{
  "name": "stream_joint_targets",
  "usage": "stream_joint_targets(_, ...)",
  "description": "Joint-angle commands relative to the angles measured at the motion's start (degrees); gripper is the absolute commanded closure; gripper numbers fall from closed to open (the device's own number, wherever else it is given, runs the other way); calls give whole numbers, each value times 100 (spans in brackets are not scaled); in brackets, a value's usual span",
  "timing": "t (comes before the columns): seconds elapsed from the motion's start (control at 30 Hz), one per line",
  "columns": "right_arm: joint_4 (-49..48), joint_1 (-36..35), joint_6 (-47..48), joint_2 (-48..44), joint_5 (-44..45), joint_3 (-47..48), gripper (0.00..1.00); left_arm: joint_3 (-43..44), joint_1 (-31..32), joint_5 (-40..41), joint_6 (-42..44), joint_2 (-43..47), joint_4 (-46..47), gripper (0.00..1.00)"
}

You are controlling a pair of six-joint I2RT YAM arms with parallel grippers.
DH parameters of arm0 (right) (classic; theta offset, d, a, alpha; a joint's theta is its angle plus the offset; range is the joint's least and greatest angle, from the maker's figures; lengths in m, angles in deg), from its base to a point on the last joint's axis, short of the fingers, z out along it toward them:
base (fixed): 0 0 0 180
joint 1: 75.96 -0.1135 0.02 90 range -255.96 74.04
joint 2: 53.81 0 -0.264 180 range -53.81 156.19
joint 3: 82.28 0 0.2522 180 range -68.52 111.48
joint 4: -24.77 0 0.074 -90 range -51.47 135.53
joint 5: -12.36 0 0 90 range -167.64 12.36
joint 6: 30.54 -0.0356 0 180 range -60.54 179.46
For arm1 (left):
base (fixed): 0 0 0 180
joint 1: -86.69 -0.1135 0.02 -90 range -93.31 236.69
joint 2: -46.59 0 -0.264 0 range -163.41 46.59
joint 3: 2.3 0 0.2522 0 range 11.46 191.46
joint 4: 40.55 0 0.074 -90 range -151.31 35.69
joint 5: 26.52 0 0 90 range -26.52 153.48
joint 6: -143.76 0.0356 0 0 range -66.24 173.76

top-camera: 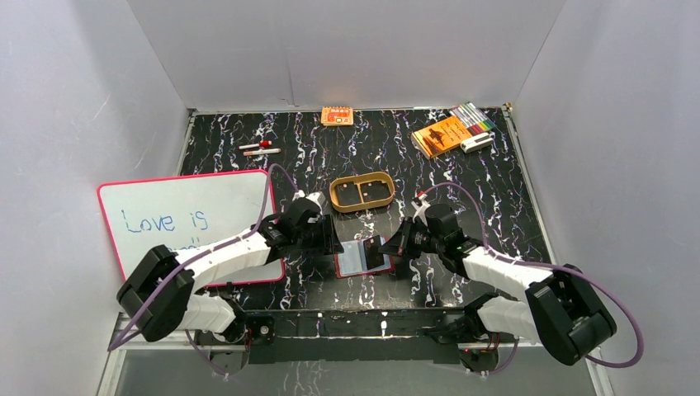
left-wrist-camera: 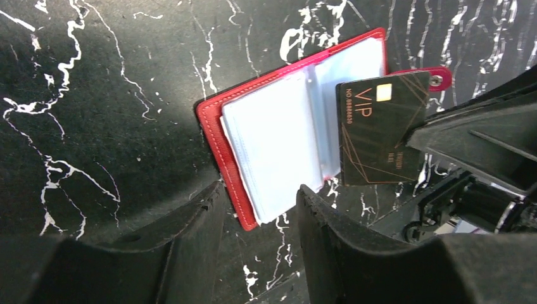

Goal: Put the credit cards into the card holder
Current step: Insert the credit card into the card holder.

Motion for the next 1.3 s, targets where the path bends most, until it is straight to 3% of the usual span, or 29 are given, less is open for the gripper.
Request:
stream_joint_targets(0.0, -665, -33, -177, 185, 38, -87, 100, 164, 22, 200, 28, -177, -174, 58)
stream_joint_targets(1.27, -2038, -189, -486, 1176, -382, -333, 100, 176, 22, 259, -36, -733, -253, 66)
